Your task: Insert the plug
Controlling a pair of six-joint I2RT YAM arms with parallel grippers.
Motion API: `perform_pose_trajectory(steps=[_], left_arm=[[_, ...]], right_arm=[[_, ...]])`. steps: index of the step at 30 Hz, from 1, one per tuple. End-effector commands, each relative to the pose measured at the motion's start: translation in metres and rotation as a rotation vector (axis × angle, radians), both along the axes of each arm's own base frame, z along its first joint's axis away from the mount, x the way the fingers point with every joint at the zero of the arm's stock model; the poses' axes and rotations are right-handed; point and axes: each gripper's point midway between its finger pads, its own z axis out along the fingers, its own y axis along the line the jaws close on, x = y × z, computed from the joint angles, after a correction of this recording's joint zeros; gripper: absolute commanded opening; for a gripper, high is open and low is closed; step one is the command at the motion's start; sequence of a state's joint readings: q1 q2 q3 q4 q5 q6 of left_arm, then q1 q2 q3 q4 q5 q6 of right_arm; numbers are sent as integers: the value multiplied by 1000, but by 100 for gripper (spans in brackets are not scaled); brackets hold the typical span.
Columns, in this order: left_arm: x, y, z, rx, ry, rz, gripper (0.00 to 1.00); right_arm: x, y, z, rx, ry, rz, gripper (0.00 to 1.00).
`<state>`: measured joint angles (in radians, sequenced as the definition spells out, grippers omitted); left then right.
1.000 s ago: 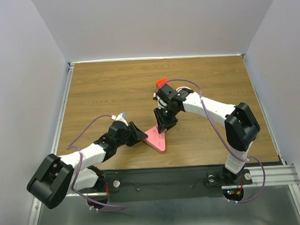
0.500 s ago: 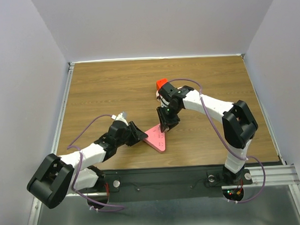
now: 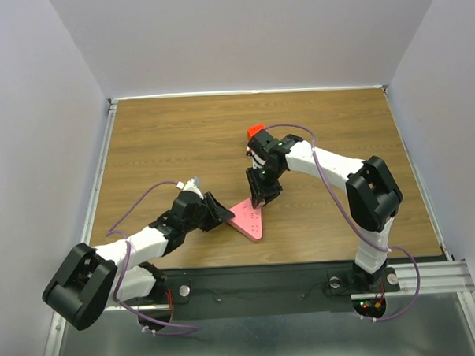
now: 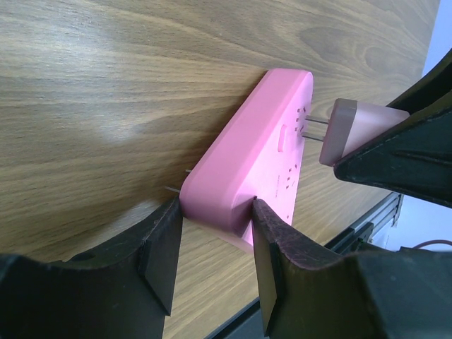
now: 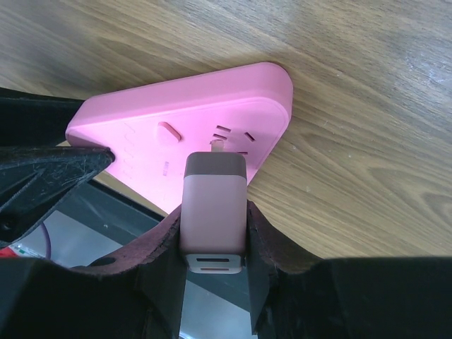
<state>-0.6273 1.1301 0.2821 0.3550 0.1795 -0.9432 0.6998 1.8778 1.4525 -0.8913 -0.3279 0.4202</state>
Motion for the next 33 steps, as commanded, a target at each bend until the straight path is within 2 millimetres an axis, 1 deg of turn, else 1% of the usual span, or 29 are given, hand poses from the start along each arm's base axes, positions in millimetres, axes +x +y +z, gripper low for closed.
perform_pose_trajectory(steps=[1,7,15,21,25,29,33], left_arm=[[0,3,-1,49,-21,-17,3],[0,3,-1,48,-24,-17,3],[-1,4,0,47,-25,-17,3],[-1,4,0,46,-25,-19,0],[0,4,1,46,-31,-19,0],[0,3,1,45,-32,-19,0],[0,3,2,45,-34,-20,0]], right_arm=[[8,6,8,16,-14,-8,0],[6,6,4,8,-2,-13,0],[11,8,2,2,-10,-17,1],[14,9,1,0,-12,-20,0],[11,8,-2,-7,-3,-19,0],[8,2,-6,-28,5,-38,1],[1,-3,-12,-47,30,-53,0]])
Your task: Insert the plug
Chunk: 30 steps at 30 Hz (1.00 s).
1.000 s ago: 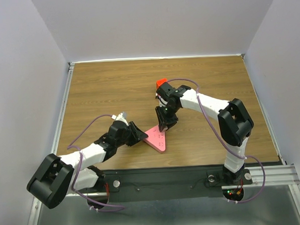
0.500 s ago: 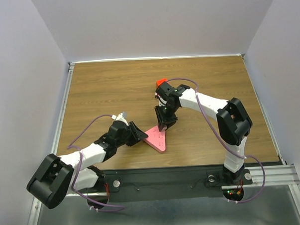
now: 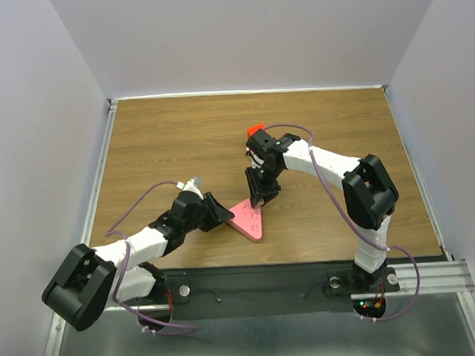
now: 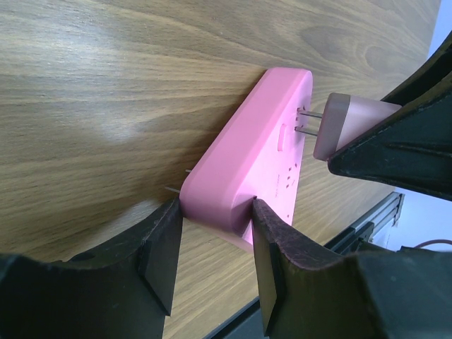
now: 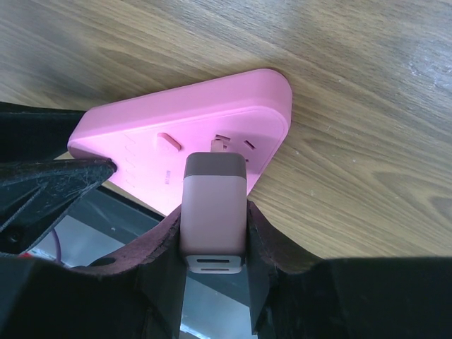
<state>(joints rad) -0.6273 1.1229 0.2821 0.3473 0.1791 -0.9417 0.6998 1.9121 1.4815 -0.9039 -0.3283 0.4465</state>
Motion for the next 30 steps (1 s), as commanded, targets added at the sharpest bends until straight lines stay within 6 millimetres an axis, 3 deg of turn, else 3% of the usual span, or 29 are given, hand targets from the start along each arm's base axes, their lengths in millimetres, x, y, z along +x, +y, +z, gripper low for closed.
perform_pose_trajectory(steps=[1,13,30], left_arm=[[1,3,1,45,-34,-20,0],[1,3,4,42,-44,-20,0],[2,1,7,37,-64,-34,0]], right_arm=[[-3,-8,-9,-39,14,-33,0],[-9,-13,-22,-72,59,-65,0],[16,-5,-28,-92,52,-65,0]])
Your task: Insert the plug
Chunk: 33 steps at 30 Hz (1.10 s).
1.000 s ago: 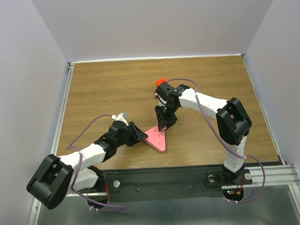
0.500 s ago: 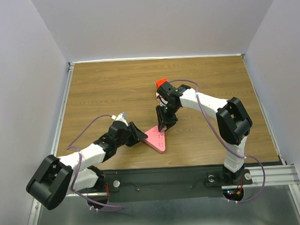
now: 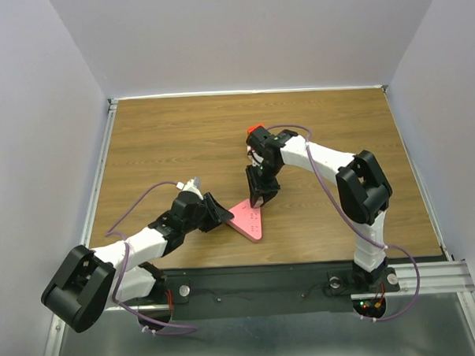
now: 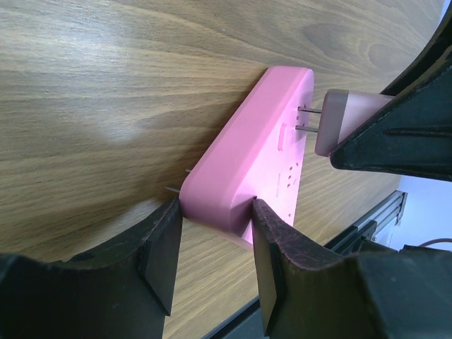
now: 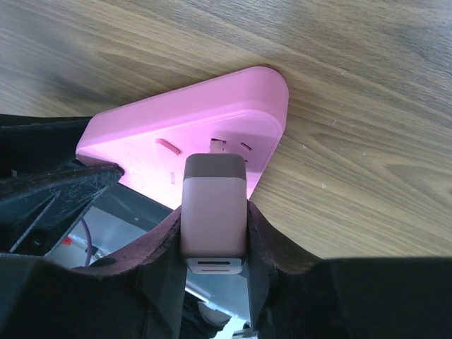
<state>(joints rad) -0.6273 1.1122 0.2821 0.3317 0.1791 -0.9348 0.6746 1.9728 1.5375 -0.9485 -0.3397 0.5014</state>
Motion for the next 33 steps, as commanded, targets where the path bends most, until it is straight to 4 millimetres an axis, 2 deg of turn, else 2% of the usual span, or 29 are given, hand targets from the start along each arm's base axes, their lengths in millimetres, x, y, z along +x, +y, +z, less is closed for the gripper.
perform_pose_trajectory(steps=[1,14,21,26,33], left_arm=[[5,-1,7,30,-66,-29,0],[6,-1,9,36,-71,-29,0],[7,0,10,39,-75,-25,0],[7,0,9,41,-73,-24,0],[7,-2,10,38,-77,-31,0]], right_arm=[[10,-2,-20,-64,-17,9,1],[26,2,-19,-88,-52,-44,0],[41,7,-10,-80,-112,-97,0],[33,2,-19,-75,-102,-127,0],[36,2,-30,-84,-107,-126,1]])
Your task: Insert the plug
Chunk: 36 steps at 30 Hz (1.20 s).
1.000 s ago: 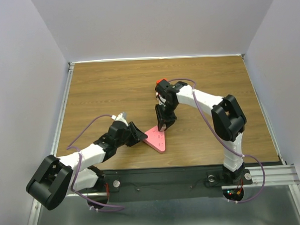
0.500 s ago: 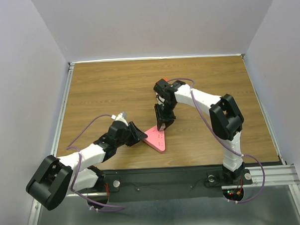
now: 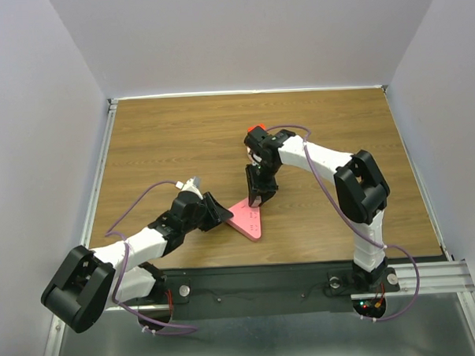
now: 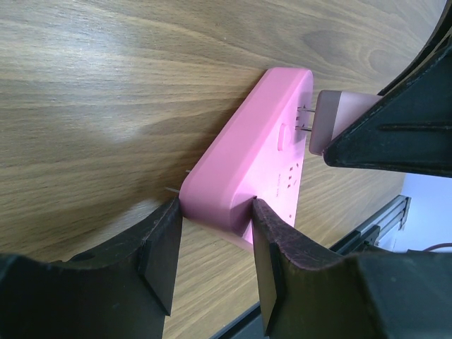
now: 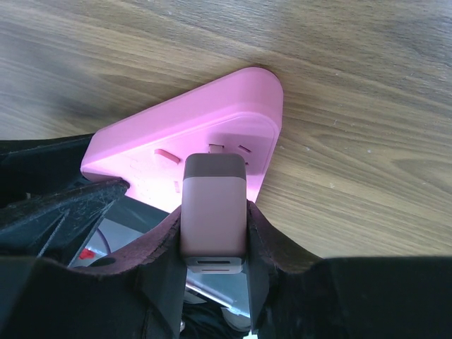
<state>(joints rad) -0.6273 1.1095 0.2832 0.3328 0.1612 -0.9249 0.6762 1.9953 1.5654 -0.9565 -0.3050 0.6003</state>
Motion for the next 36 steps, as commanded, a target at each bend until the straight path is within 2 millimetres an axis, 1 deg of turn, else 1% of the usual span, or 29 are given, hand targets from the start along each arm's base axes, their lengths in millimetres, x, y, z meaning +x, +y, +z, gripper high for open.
perform_pose_trajectory(steps=[1,3,4,10,19,29,36], left_arm=[[5,-4,9,27,-63,-42,0],[4,-5,10,21,-67,-52,0],[5,-6,11,17,-74,-56,0],[3,-12,15,5,-97,-97,0],[3,-18,19,-4,-115,-124,0],[3,-22,21,0,-126,-139,0],[5,-26,27,4,-144,-149,0]], right_arm=[[29,-1,-30,-58,-120,-21,0],[32,0,-30,-55,-126,-15,0],[31,1,-35,-58,-117,-6,0],[33,9,-42,-40,-94,23,0],[32,8,-60,-61,-71,47,0],[40,12,-72,-72,-71,61,0],[41,8,-84,-104,-61,70,0]])
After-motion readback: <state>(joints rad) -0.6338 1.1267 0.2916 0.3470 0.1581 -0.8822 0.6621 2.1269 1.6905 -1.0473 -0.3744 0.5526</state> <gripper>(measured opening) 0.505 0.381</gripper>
